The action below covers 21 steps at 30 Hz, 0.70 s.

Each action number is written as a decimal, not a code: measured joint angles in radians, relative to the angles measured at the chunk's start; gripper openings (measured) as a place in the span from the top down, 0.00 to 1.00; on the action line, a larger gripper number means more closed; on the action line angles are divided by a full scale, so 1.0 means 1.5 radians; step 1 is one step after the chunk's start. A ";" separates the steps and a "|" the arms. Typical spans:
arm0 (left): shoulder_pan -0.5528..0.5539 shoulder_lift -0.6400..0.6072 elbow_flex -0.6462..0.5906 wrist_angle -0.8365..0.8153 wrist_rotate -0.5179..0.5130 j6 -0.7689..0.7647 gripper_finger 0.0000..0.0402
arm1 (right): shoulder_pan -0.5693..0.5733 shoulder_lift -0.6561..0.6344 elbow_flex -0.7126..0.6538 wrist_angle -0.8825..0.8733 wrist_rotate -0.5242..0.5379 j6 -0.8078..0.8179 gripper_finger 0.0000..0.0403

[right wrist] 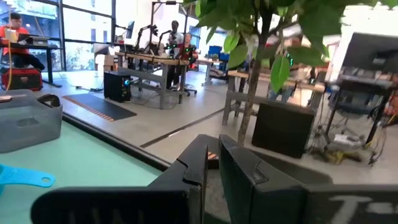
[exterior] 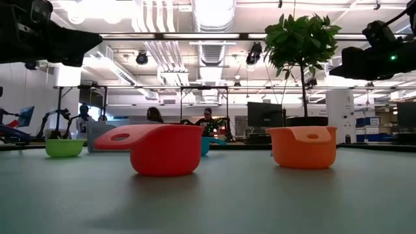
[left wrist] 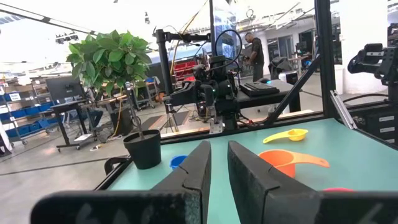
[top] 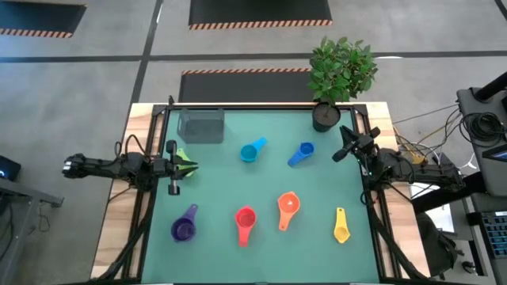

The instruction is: Nest measuring cups in basket

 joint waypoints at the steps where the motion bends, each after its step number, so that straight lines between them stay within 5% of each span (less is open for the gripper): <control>1: 0.000 0.000 0.000 0.000 0.000 0.000 0.91 | -0.001 0.000 0.000 0.009 0.000 -0.022 0.93; 8: 0.000 0.000 0.000 0.007 0.000 -0.002 0.91 | -0.001 0.000 0.000 0.010 0.000 -0.113 0.93; 15: 0.000 0.000 0.000 0.153 0.002 -0.145 0.91 | 0.000 0.000 0.000 0.011 -0.072 0.382 0.93; 21: 0.000 0.000 0.000 0.264 0.003 -0.148 0.91 | -0.001 0.000 0.000 0.034 -0.103 0.437 0.93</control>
